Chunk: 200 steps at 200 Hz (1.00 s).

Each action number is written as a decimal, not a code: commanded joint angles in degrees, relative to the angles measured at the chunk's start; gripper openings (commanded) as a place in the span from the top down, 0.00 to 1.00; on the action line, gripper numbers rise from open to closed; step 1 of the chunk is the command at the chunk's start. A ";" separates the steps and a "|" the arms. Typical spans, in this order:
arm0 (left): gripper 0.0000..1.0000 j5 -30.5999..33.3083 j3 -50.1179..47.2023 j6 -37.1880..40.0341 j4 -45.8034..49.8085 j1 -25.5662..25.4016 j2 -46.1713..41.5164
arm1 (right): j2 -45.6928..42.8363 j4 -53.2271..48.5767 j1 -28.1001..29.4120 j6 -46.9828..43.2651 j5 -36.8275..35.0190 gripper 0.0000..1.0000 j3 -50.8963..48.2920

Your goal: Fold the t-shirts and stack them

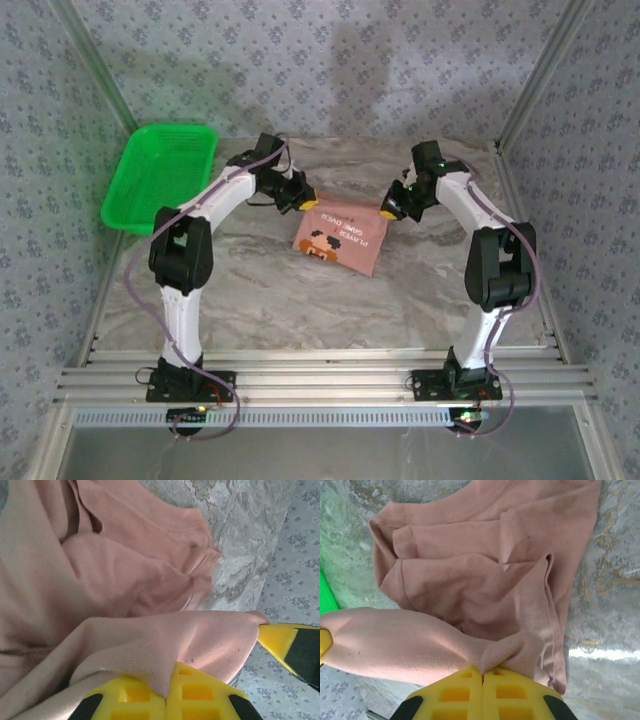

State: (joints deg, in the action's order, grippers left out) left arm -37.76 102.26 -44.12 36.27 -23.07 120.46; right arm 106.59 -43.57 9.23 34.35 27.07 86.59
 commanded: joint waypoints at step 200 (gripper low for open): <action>0.00 43.00 -47.01 16.68 -17.25 10.85 -49.72 | -54.29 19.61 -13.09 -12.66 -26.82 0.00 -49.92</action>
State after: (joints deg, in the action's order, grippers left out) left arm -9.50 68.49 -29.98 30.46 -14.24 70.30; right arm 50.70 -29.93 -2.74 24.69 12.51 46.37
